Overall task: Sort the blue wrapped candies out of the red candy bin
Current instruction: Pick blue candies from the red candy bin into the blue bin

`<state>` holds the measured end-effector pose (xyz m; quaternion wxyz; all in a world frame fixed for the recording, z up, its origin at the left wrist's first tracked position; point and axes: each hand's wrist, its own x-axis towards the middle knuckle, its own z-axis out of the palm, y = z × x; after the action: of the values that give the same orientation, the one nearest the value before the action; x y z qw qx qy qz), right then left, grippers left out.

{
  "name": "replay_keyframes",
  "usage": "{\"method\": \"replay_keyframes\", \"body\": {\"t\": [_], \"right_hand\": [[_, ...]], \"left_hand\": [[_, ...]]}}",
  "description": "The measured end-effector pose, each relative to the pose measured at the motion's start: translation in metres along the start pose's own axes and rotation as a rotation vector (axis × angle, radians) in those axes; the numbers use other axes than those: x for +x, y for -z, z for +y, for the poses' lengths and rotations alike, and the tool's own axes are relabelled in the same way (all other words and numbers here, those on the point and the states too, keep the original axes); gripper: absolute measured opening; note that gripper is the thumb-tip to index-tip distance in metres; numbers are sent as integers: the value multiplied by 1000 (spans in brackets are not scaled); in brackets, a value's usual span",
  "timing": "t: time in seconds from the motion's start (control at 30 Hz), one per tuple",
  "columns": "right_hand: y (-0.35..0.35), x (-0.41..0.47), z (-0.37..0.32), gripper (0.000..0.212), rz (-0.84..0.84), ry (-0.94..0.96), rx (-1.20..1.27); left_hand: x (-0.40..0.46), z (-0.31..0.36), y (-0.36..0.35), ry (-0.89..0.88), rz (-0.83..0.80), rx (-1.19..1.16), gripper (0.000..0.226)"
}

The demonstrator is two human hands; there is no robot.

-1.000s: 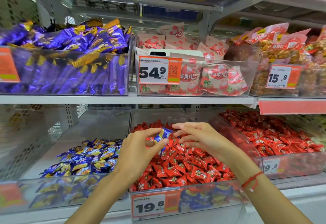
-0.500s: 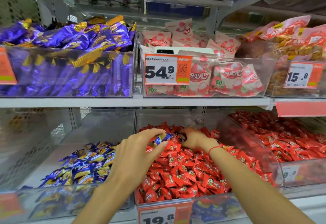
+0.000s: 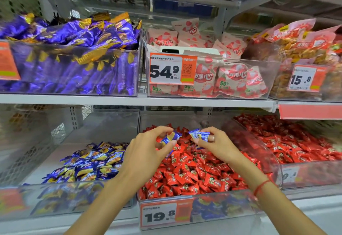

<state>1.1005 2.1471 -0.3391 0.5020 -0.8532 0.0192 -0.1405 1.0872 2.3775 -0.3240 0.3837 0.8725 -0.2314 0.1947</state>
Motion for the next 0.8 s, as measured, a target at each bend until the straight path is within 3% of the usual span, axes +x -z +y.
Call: {"method": "replay_keyframes", "body": {"t": [0.17,0.4,0.53,0.63,0.8], "right_hand": [[6,-32,-40,22,-159,-10,153],[-1,-41,-56,7,-169,73,124],[-13,-40,-59,7,-201,151,69],[-15,-38,-59,19,-191,111,133],[-22,-31,-48,24,-120,19,43]], "left_hand": [[3,2,-7,33,-73,-92,37],[7,1,-4,92,-114,-324,34],[3,-1,3,64,-133,-238,38],[4,-5,21,69,-101,-116,39],[7,-44,58,113,166,313,32]]}}
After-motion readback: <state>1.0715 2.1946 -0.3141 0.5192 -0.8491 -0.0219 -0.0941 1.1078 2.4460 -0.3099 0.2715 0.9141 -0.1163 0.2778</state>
